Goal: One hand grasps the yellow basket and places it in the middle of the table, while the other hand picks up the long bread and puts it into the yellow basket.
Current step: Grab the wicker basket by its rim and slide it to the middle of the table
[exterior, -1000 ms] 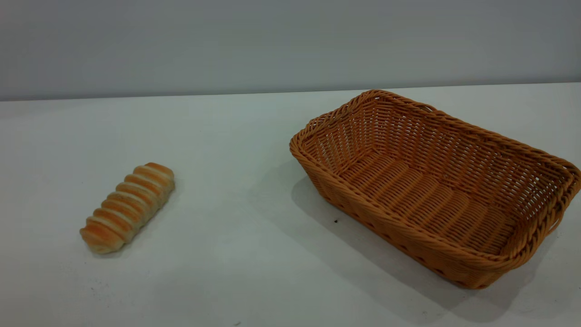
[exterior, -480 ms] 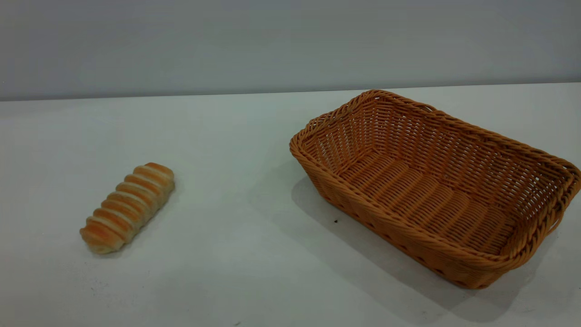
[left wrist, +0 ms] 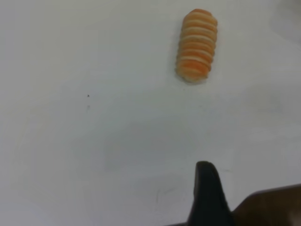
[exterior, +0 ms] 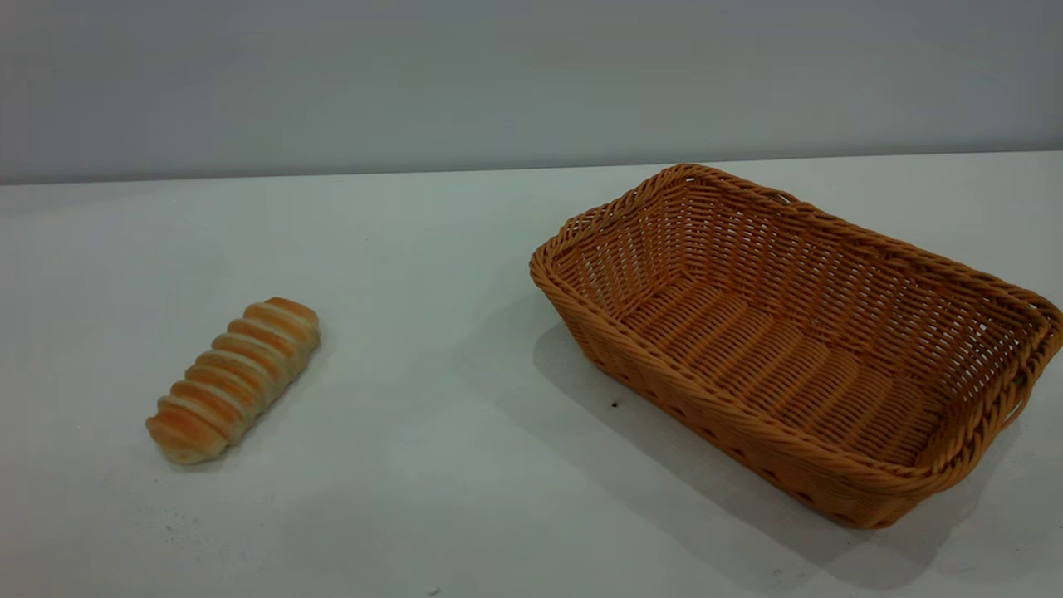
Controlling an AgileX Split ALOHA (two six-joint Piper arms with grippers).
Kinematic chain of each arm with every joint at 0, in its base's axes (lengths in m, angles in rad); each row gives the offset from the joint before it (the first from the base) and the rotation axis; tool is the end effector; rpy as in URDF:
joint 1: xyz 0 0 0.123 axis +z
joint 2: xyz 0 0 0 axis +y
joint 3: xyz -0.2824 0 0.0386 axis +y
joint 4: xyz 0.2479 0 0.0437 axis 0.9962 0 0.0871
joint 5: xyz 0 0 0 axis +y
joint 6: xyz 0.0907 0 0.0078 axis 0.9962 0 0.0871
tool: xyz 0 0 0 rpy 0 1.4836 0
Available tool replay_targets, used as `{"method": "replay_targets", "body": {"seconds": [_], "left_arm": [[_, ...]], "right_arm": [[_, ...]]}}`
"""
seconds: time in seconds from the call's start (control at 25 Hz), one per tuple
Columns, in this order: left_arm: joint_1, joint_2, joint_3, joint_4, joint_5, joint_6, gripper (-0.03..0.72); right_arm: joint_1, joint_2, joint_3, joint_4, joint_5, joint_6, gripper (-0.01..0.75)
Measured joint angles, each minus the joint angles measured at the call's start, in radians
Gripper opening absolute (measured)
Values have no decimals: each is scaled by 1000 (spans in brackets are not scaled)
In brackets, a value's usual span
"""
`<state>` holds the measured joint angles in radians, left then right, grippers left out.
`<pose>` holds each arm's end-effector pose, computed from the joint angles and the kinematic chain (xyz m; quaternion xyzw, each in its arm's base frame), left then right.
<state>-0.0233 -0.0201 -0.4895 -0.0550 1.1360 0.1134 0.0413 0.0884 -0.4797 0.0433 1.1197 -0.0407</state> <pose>-0.0102 -0.0043 0.2682 0.0616 0.8674 -0.0052 0.4938 0.0073 0.0039 0.2668 -0.0369 0.8929 0.0218 0.4481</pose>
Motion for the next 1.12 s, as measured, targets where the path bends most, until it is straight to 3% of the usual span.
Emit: {"method": "replay_targets", "body": {"seconds": [0.32,0.56,0.84,1.12], "left_arm": [[-69,0,0,1,0,0,555],[-89,99,-7,10,-14,-24,555],[-90,389,-15,20,-261,-169,555],[-90,706,-15,20,-497,-192,555]], "right_arm": [[0,0,0,1,0,-1,533],[73,24,-1,22,-14,80,533],[90,269,-3,25,-197,212,533],[90,703,-6,90,-421,261,533]]}}
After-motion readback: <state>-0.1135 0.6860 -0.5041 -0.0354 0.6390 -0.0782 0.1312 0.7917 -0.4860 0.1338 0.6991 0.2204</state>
